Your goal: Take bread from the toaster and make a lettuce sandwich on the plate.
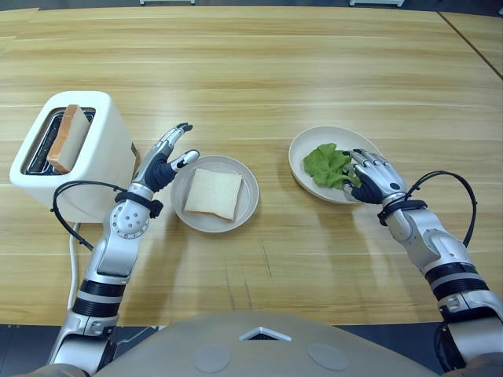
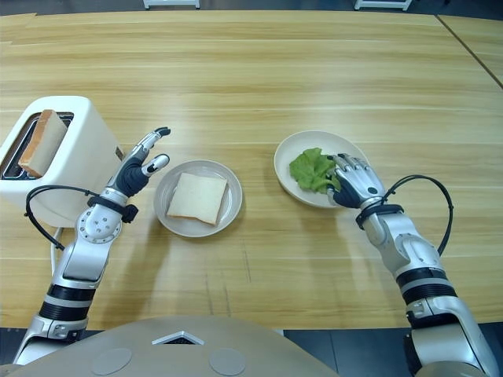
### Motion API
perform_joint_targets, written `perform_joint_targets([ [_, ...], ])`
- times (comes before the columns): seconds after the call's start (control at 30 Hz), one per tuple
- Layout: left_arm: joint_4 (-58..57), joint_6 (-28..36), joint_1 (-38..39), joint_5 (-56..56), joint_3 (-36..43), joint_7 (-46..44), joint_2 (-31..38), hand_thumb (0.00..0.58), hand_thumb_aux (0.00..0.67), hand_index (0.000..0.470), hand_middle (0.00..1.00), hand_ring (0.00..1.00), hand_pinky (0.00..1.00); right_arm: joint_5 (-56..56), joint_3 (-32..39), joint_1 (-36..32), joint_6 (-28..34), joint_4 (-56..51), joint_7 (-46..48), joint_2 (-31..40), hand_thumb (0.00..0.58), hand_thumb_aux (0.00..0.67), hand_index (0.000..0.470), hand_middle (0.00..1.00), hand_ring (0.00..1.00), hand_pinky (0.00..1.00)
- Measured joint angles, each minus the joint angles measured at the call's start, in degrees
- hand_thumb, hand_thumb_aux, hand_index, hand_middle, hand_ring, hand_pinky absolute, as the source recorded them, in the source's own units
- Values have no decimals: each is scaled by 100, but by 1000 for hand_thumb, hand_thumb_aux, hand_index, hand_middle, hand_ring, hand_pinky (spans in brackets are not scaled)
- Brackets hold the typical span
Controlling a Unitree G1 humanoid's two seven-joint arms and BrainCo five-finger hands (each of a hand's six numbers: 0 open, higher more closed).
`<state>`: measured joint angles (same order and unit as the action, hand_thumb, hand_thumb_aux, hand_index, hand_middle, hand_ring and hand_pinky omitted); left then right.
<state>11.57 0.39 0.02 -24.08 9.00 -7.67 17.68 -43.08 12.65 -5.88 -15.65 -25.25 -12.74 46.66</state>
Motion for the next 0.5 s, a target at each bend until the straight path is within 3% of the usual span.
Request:
perform_joint_targets([
  [0.3, -35, -71, -2, 69, -106, 102, -2, 0, 0, 0, 0, 0, 0, 12, -243, -83, -214, 493, -579, -79, 580, 670, 470, 0, 0, 0],
  [0.5, -31, -118, -21, 97, -246, 219, -15, 0, 0, 0, 0, 0, 0, 157, -546, -214, -325, 1510, -733, -314, 580, 670, 470, 0, 0, 0],
])
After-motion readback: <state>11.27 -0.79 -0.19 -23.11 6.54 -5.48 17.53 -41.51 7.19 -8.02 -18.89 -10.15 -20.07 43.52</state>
